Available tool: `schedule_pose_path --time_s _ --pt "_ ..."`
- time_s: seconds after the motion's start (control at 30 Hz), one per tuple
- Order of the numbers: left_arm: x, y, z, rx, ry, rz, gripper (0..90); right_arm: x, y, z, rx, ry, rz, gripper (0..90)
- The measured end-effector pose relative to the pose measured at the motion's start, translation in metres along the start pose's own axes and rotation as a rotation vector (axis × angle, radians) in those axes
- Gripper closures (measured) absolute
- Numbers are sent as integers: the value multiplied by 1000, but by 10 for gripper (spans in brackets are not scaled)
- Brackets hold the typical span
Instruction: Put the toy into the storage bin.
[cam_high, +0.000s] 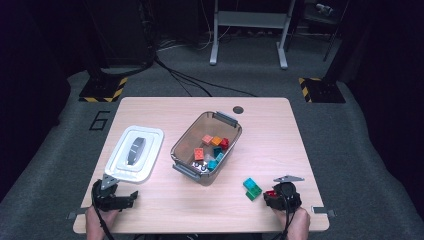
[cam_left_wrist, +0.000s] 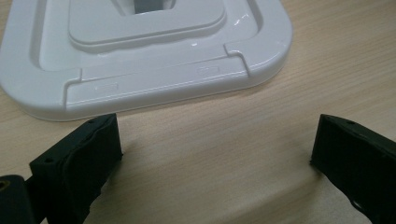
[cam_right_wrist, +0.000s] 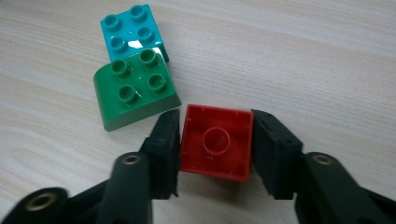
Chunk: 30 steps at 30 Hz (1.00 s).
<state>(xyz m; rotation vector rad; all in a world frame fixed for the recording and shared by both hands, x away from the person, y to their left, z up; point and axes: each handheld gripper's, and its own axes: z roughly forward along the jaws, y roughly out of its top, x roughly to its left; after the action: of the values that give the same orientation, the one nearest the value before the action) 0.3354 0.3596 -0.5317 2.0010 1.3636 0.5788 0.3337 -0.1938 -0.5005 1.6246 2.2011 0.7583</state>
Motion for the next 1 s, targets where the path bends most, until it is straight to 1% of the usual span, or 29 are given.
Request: schedule_pose_path --time_s 0.07,0.1,0.13,0.17,0.27,0.4,0.43,0.6,0.63,0.8,0.83,0.9,1.0 --pt "0 0 0 0 0 0 14 1 0 0 -5 -9 11 582" --pt "0 0 0 0 0 0 14 0 -1 0 -17 -10 5 584" --pt "0 0 0 0 0 0 14 -1 -1 1 -25 -9 2 586" --pt "0 0 0 1 0 0 14 -1 0 0 -30 -8 15 587" --pt "0 0 0 0 0 0 14 -3 2 -2 -57 -2 15 587" --pt "0 0 0 1 0 1 14 -4 10 -6 -72 3 21 587" --pt "0 0 0 1 0 1 14 -5 12 -7 -78 4 12 587" --pt "0 0 0 0 0 1 14 -5 24 -12 -106 3 8 587" --pt "0 0 0 0 0 1 14 -5 27 -13 -99 6 8 587" --pt "0 0 0 -1 1 -1 14 -5 36 -14 -113 15 -5 587" --pt "0 0 0 2 0 -2 14 -4 38 -14 -111 15 -3 587" --pt "-1 0 1 -7 1 -14 14 -4 43 -14 -118 15 -18 587" --pt "-1 0 1 -6 0 -12 14 -1 50 -16 -120 11 -21 587"
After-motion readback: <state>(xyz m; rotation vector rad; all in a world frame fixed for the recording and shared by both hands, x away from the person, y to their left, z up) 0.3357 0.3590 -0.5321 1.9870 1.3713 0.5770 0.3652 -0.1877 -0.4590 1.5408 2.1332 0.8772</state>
